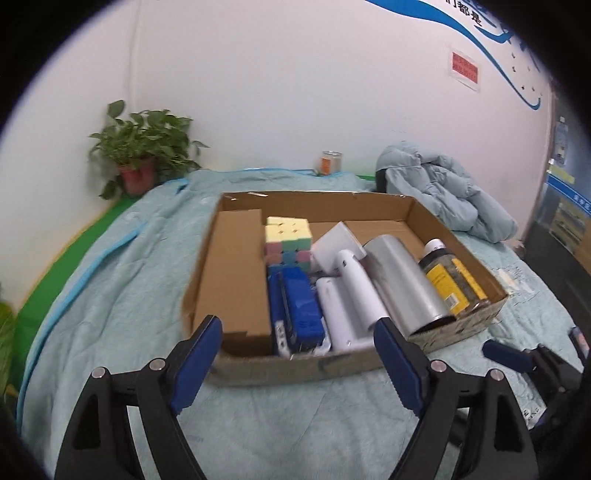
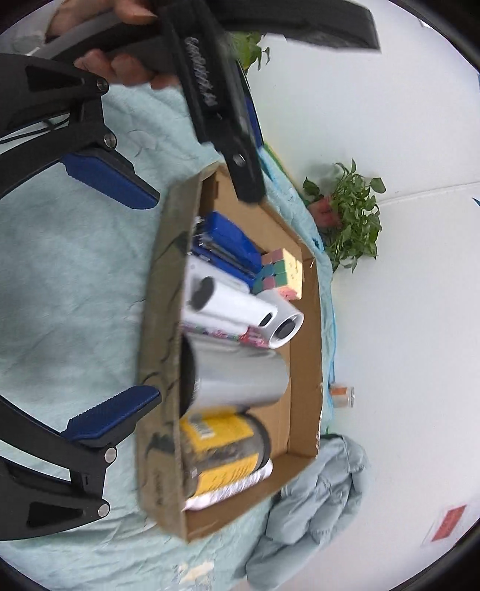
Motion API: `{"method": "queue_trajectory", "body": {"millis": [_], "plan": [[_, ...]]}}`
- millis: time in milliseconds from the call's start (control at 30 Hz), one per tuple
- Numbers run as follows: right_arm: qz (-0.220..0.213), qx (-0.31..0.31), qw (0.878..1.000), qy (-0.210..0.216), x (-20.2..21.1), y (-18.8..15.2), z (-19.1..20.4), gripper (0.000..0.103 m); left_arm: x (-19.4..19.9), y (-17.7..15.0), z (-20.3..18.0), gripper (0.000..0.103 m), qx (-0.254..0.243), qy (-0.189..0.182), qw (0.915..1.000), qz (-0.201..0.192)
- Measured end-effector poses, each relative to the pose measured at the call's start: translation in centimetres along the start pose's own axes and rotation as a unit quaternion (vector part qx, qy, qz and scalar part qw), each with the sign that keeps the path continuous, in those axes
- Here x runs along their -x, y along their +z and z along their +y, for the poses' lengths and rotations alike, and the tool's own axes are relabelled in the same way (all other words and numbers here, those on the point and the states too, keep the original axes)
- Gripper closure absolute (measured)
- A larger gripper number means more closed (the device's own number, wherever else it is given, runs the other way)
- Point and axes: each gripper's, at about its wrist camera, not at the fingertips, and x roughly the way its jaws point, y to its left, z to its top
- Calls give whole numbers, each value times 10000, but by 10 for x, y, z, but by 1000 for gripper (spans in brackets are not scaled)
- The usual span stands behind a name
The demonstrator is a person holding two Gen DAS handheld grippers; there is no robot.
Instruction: Organize rigid objects
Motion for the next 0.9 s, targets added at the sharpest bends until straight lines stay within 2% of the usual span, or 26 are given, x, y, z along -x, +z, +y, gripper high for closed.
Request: {"method": "queue_trajectory", "body": {"millis": [233,367,467,900], "plan": [[-201,-69,9991,-378,47,-24,0,1,27,-20,-7,19,389,12,9992,-16],[-276,11,9982,-528,65,-27,-1,1,34,-23,-17,19,313,-121,9994,-67],[-310,27,9979,-571,74,-29,-2,1,41,-24,-23,19,319,-72,9993,-170],[-285,25,9971,-703,90,-40,0,1,51,-26,-28,19,419,-9,9989,-187]]}}
